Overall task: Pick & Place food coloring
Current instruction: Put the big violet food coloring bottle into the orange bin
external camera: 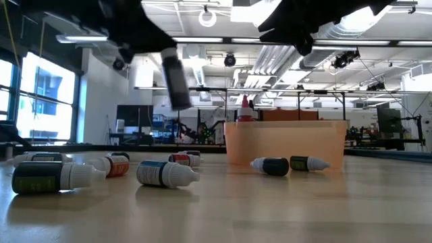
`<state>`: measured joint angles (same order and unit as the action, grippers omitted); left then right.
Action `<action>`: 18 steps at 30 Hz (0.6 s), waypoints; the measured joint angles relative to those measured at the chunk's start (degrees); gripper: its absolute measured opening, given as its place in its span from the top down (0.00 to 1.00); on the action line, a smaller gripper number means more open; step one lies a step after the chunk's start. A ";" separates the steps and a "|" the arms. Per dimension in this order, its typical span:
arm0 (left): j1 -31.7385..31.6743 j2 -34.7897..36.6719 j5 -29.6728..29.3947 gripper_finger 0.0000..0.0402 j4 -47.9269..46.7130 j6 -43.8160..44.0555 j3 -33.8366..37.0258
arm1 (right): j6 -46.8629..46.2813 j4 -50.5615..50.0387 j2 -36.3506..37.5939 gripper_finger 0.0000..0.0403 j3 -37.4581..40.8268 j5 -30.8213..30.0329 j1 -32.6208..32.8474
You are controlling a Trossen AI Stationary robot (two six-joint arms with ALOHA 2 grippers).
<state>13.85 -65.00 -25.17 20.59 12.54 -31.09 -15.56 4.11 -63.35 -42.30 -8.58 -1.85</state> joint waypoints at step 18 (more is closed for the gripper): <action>-10.49 -22.95 18.43 0.90 -10.03 -8.29 -23.43 | -3.73 -11.11 5.92 0.69 -0.02 -2.29 0.00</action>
<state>3.36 -87.95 -6.74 10.56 4.25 -54.52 -19.29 -7.01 -57.43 -42.33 -10.87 -1.85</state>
